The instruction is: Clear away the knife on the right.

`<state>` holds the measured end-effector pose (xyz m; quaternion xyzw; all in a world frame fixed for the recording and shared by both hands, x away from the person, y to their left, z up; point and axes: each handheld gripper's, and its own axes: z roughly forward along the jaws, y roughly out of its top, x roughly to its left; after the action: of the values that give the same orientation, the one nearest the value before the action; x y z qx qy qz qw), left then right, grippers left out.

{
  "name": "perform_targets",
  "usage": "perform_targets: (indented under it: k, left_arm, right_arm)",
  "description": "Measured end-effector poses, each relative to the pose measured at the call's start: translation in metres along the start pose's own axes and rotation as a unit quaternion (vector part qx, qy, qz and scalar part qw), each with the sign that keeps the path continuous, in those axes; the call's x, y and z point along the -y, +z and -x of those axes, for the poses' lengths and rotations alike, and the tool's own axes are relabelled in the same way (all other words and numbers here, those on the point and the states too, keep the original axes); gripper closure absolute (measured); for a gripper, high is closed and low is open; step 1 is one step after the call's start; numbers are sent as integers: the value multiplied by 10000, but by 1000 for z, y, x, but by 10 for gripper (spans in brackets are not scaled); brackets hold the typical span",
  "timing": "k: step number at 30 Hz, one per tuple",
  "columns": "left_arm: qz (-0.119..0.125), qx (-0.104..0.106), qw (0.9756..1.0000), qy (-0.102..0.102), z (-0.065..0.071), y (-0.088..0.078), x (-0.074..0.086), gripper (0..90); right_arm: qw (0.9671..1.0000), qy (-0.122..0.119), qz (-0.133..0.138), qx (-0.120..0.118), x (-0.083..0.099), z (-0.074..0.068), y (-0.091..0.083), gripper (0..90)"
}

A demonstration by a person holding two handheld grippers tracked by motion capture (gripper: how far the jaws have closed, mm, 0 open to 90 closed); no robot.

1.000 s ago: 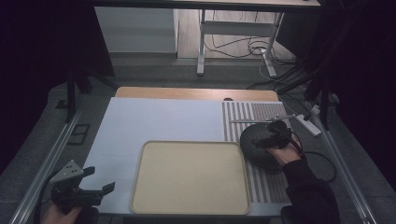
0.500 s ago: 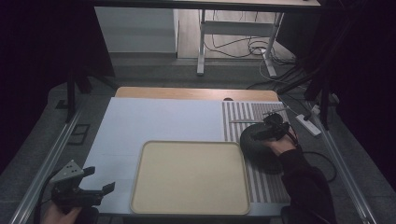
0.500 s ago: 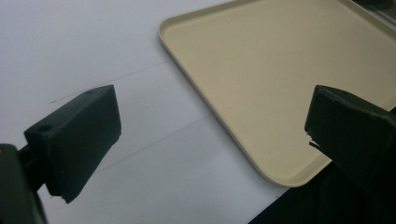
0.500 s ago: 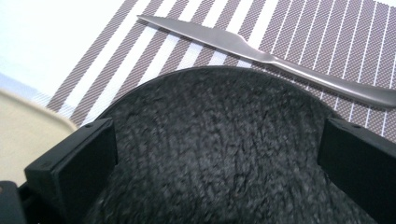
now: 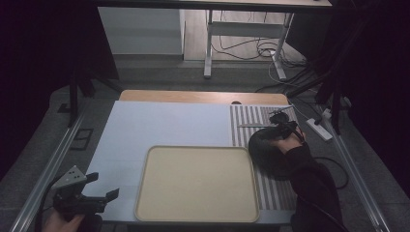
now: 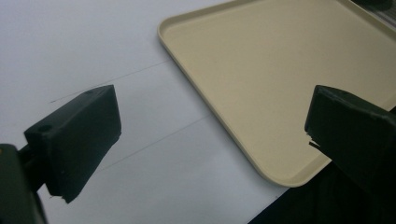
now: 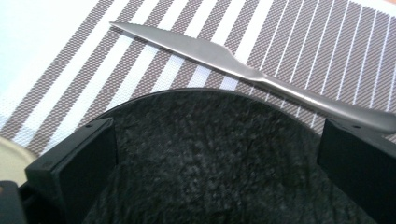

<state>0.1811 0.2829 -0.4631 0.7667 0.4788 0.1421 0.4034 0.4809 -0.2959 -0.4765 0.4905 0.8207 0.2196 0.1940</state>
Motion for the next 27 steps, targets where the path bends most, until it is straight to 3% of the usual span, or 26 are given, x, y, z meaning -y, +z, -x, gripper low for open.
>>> perform_targets:
  k: [3, 6, 13, 14, 15, 16, 17, 22, 27]
  left_arm:
    - [0, 2, 10000, 2, 0, 0, 0, 31]
    - [1, 2, 10000, 1, 0, 0, 0, 32]
    - [-3, 6, 10000, -6, 0, 0, 0, 32]
    - [-6, 5, 10000, -3, 0, 0, 0, 32]
    - [-8, 3, 10000, -2, 0, 0, 0, 32]
    - [-8, 4, 10000, -4, 0, 0, 0, 33]
    - [-8, 5, 10000, -7, 0, 0, 0, 32]
    - [-10, 10, 10000, -18, 0, 0, 0, 33]
    - [-20, 7, 10000, -23, 0, 1, 0, 34]
  right_arm:
    - [10000, -57, 31, 6, -4, 4, 0, 90]
    - [9999, -36, 55, 78, -9, 11, -1, 226]
    - [10000, 83, -4, 16, -17, 30, 3, 604]
    - [9999, 62, -85, -2, -19, 36, 6, 725]
    - [9999, 62, -85, -2, -19, 36, 6, 725]
    - [9999, 49, -153, -58, -20, 41, 9, 840]
    - [9998, -2, -189, -29, -20, 43, 10, 891]
    - [9997, 64, -239, 37, -21, 53, 17, 900]
    - [9996, 211, -109, 157, -22, 66, 28, 900]
